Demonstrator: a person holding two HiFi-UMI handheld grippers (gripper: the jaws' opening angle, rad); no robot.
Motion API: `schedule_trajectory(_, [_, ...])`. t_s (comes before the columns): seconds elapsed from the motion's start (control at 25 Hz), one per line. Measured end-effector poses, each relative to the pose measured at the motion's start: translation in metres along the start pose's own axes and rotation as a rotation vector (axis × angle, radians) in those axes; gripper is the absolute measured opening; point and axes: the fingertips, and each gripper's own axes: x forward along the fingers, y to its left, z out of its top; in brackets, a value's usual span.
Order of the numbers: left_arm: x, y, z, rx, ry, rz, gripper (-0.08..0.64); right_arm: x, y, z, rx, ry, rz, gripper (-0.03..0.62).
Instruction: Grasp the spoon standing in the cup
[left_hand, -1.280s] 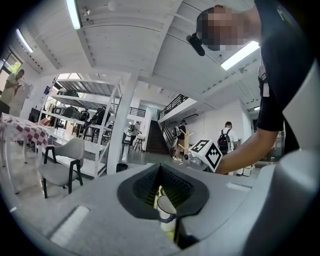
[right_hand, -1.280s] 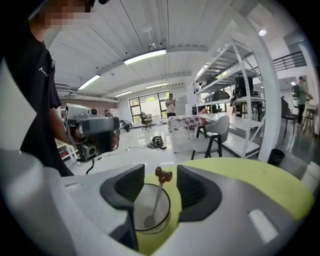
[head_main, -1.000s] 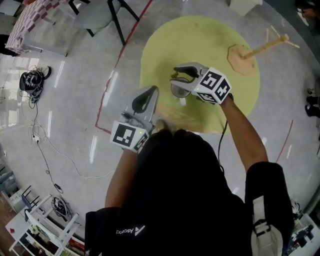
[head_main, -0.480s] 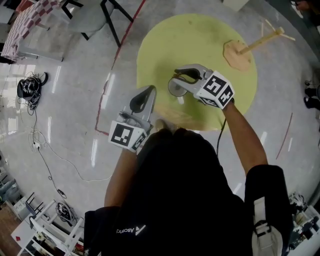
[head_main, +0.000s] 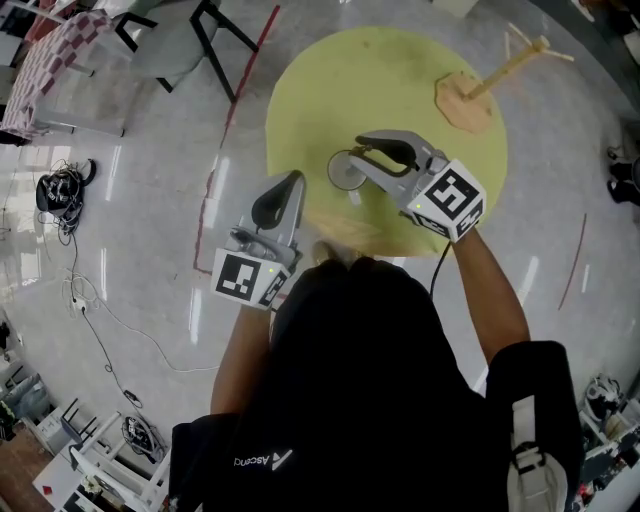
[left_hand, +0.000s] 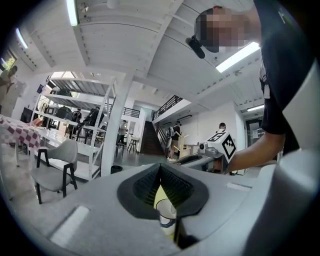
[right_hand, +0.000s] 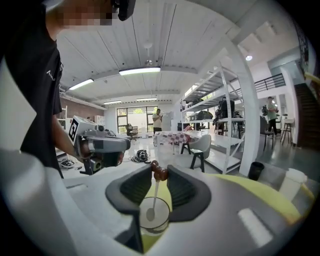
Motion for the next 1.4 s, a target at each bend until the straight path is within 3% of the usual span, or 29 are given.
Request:
schedule_trajectory(0.44, [-0.009, -0.018, 0.059, 0.062, -0.089, -0.022, 0.011, -0.063, 0.015, 0.095, -0.012, -0.186, -0.082, 0.101])
schedule_trajectory(0.68, [-0.009, -0.033, 0.09, 0.101, -0.139, -0.056, 0.011, -0.087, 0.024, 0.126, -0.044, -0.236, -0.104, 0.101])
schedule_trajectory(1.04, [-0.012, -0.042, 0.112, 0.124, -0.168, -0.07, 0.011, -0.107, 0.032, 0.147, -0.067, -0.276, -0.122, 0.1])
schedule_trajectory(1.4, [-0.014, -0.043, 0.111, 0.121, -0.165, -0.07, 0.011, -0.109, 0.037, 0.146, -0.067, -0.282, -0.121, 0.097])
